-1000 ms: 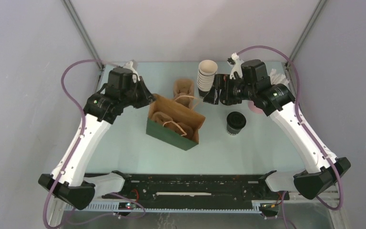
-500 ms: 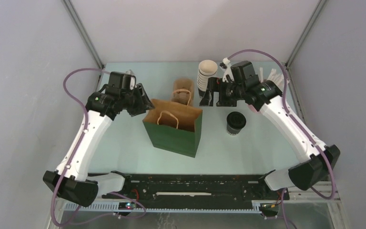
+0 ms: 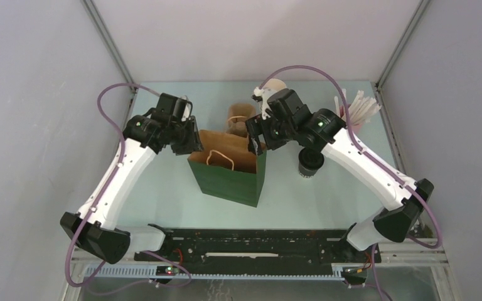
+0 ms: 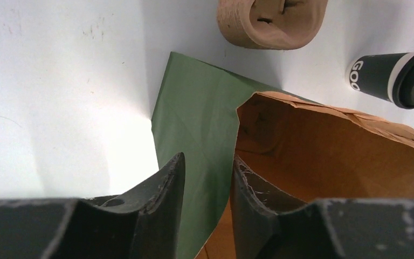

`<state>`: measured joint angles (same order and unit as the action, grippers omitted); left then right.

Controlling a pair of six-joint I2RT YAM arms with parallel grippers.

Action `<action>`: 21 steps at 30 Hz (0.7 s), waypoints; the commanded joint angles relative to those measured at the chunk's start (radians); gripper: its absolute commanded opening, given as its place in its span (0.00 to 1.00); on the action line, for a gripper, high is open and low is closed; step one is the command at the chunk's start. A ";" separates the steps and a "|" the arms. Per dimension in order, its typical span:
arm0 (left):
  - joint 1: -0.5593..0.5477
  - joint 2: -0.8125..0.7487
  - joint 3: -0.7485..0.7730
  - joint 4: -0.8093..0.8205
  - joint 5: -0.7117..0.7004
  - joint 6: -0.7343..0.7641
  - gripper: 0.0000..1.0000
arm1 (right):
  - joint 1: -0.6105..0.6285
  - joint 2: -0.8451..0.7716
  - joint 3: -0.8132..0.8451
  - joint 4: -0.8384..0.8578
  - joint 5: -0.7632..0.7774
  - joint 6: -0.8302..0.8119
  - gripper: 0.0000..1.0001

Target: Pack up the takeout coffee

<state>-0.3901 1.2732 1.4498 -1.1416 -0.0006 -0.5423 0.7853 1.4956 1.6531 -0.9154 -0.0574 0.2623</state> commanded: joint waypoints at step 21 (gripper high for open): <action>-0.029 -0.089 0.118 0.061 -0.101 0.108 0.00 | 0.007 -0.043 0.004 0.120 -0.343 -0.567 0.08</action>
<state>-0.4133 1.2633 1.5471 -1.1236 -0.0746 -0.4618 0.7628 1.5394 1.6794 -0.8394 -0.3607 -0.2150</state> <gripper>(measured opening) 0.007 0.194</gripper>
